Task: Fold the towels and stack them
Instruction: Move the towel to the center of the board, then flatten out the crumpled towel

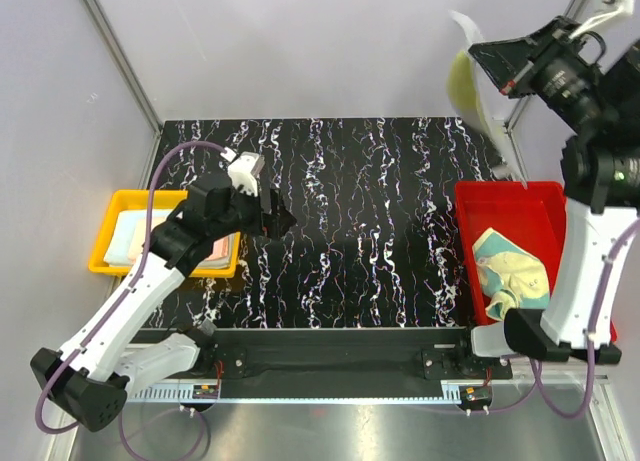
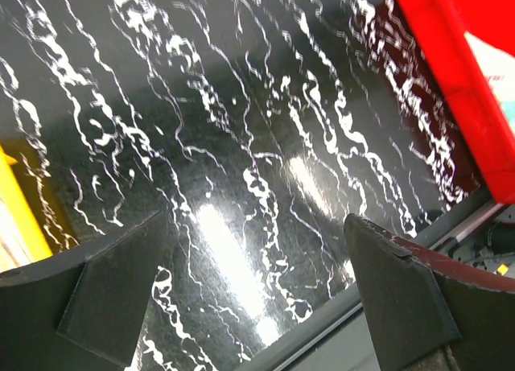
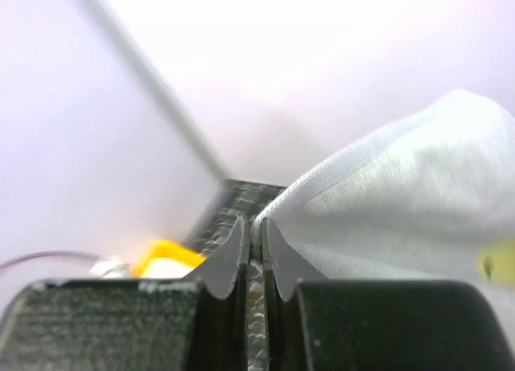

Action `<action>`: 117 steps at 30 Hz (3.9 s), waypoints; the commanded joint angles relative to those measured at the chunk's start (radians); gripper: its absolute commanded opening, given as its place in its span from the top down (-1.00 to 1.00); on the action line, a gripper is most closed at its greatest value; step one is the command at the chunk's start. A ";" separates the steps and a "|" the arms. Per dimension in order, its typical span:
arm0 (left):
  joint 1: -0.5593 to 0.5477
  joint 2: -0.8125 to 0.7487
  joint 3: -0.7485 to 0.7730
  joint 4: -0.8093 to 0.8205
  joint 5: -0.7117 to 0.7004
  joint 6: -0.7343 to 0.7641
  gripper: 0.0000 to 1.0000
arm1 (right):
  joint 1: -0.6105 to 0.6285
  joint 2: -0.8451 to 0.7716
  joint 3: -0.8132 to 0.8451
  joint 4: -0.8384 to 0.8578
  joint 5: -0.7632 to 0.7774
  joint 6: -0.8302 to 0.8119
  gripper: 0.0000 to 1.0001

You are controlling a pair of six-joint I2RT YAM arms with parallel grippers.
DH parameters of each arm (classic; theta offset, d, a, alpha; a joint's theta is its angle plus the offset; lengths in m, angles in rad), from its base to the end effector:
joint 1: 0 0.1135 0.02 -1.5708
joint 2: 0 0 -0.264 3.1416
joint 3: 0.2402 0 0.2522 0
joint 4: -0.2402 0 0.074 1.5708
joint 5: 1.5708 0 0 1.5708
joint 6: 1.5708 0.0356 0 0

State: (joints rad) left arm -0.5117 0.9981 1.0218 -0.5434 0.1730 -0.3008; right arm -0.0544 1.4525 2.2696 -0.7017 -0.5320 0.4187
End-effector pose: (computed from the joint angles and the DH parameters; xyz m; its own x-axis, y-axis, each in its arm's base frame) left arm 0.1845 -0.1107 0.3470 -0.5951 -0.0005 -0.8037 0.4568 0.8225 -0.3388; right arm 0.2174 0.0062 0.6074 -0.0805 0.3553 -0.9313 -0.4636 0.8138 0.3505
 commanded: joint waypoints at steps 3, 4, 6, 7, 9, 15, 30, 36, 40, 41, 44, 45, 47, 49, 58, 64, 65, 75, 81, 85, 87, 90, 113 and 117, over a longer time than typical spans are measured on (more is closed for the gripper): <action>0.012 -0.047 0.098 -0.039 -0.050 0.003 -0.94 | 0.033 -0.049 -0.132 0.277 -0.290 0.382 1.00; 0.013 -0.058 0.101 -0.044 -0.058 0.002 -0.93 | 0.045 -0.081 -0.171 0.294 -0.301 0.394 1.00; 0.015 -0.075 0.097 -0.059 -0.070 -0.004 -0.92 | 0.048 -0.125 -0.345 0.295 -0.315 0.371 1.00; 0.016 -0.088 0.090 -0.062 -0.082 -0.009 -0.92 | 0.060 -0.182 -0.423 0.291 -0.315 0.335 1.00; 0.019 -0.104 0.063 -0.070 -0.098 -0.017 -0.92 | 0.096 -0.240 -0.682 0.294 -0.304 0.298 1.00; 0.025 -0.098 -0.035 -0.011 -0.075 -0.014 -0.88 | 0.224 -0.346 -1.278 0.422 -0.227 0.247 1.00; -0.073 0.394 0.000 0.269 0.047 0.176 -0.44 | 0.266 -0.195 -1.523 0.413 0.173 0.164 1.00; -0.100 0.620 0.071 0.333 0.212 0.080 -0.26 | 0.266 -0.153 -1.512 0.481 0.138 0.149 1.00; -0.114 0.715 0.052 0.428 0.253 -0.001 -0.23 | 0.268 -0.141 -1.519 0.502 0.107 0.135 1.00; -0.114 0.735 0.060 0.436 0.256 -0.011 -0.19 | 0.266 -0.141 -1.519 0.501 0.107 0.129 1.00; -0.117 0.812 0.093 0.436 0.266 -0.038 -0.14 | 0.265 -0.149 -1.529 0.496 0.113 0.117 1.00; -0.116 0.839 0.099 0.435 0.263 -0.052 -0.13 | 0.266 -0.156 -1.530 0.495 0.115 0.115 1.00; -0.120 0.861 0.101 0.431 0.260 -0.069 -0.11 | 0.266 -0.164 -1.533 0.496 0.118 0.114 1.00; -0.126 0.878 0.084 0.434 0.258 -0.087 -0.11 | 0.266 -0.173 -1.533 0.496 0.115 0.114 1.00; -0.145 0.916 -0.002 0.525 0.312 -0.182 -0.08 | 0.266 -0.199 -1.546 0.493 0.119 0.115 1.00; -0.152 0.942 -0.005 0.439 0.264 -0.192 -0.06 | 0.266 -0.218 -1.558 0.498 0.119 0.120 1.00; -0.151 0.950 -0.005 0.439 0.269 -0.198 -0.05 | 0.266 -0.221 -1.561 0.501 0.118 0.120 1.00; -0.151 0.973 0.021 0.355 0.244 -0.228 0.16 | 0.266 -0.236 -1.565 0.508 0.113 0.126 1.00; -0.154 0.976 -0.011 0.381 0.269 -0.253 0.40 | 0.265 -0.236 -1.588 0.533 0.106 0.138 1.00; -0.154 0.967 -0.016 0.408 0.298 -0.268 0.79 | 0.266 -0.250 -1.610 0.557 0.093 0.146 1.00; -0.154 0.958 -0.014 0.425 0.313 -0.282 0.98 | 0.265 -0.261 -1.618 0.562 0.086 0.149 1.00; -0.154 0.932 0.003 0.413 0.335 -0.287 1.00 | 0.266 -0.283 -1.618 0.556 0.081 0.146 1.00; -0.312 -0.027 0.271 -0.067 0.019 -0.546 1.00 | 0.266 -0.636 -0.849 -0.050 -0.032 -0.169 1.00; -0.356 -0.069 0.343 -0.084 -0.012 -0.575 1.00 | 0.266 -0.675 -0.808 0.001 -0.088 -0.129 1.00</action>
State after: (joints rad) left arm -0.8474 0.9539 1.2999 -0.6090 0.2249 -0.8200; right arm 0.2085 0.7986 1.4254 -0.6952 -0.5468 0.2768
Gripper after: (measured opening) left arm 0.012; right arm 0.105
